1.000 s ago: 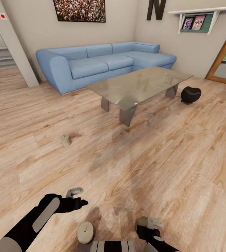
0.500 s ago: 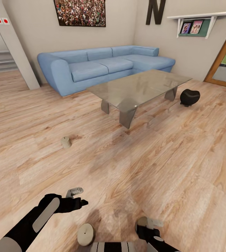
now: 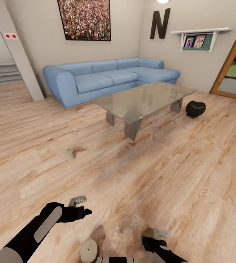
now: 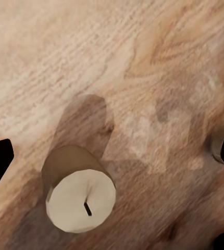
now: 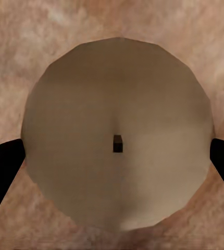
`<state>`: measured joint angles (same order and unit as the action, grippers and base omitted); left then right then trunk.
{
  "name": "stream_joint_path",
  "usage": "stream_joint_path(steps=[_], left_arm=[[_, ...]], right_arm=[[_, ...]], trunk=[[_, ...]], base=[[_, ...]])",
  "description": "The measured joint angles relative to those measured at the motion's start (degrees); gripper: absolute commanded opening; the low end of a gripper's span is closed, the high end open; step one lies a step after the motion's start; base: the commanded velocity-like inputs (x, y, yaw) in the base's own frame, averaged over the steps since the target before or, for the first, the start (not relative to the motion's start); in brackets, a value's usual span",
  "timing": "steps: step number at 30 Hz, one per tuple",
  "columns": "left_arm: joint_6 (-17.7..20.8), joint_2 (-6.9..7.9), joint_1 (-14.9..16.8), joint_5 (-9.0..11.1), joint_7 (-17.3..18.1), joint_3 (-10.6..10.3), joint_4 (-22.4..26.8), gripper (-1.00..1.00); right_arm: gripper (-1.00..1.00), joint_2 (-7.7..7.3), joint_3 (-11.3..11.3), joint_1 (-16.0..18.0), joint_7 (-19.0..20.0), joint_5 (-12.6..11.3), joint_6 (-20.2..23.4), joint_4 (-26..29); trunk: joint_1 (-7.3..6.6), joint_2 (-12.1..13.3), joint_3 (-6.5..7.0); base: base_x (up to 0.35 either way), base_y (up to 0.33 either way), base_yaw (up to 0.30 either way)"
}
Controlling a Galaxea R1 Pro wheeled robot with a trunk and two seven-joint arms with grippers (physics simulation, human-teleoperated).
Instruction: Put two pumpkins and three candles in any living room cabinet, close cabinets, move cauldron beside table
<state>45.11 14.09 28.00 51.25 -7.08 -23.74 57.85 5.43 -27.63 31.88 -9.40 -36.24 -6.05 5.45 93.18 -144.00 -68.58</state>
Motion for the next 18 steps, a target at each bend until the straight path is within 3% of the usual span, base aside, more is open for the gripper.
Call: stream_joint_path(steps=[2,4,6,8,12,18], left_arm=[[0.0,0.0,0.0,0.0,0.0,0.1,0.0,1.0],[0.0,0.02,0.0,0.0,-0.1,0.3,-0.1,1.0],[-0.1,0.09,0.0,-0.1,-0.1,0.4,-0.2,1.0],[-0.1,0.26,0.0,-0.2,-0.1,0.6,-0.2,1.0],[-0.1,0.29,0.0,-0.3,-0.4,0.6,-0.2,1.0],[-0.5,0.16,0.0,-0.8,-0.9,0.4,-2.1,1.0]], right_arm=[[-1.0,0.09,0.0,0.1,-0.2,-0.2,5.2,2.7],[-1.0,0.07,0.3,0.2,-1.8,-0.6,12.2,9.6],[-1.0,-0.05,0.5,0.2,-5.5,-0.4,18.8,17.5],[-1.0,-0.19,0.4,0.2,-9.7,-0.2,22.8,23.6],[-1.0,-0.44,0.3,0.2,-13.8,-0.3,25.2,28.5],[-1.0,-0.55,0.3,0.2,-15.0,-0.6,25.8,29.8]], trunk=[[-0.05,0.0,0.45],[-0.11,0.1,0.9],[-0.16,0.1,1.34],[-0.21,0.1,1.79],[-0.31,0.2,2.67],[-0.46,0.2,4.0]], base=[[0.0,0.0,0.0],[0.0,0.0,0.0],[0.0,0.0,0.0],[0.0,0.0,0.0],[0.0,0.0,0.0],[0.0,0.0,0.0]])
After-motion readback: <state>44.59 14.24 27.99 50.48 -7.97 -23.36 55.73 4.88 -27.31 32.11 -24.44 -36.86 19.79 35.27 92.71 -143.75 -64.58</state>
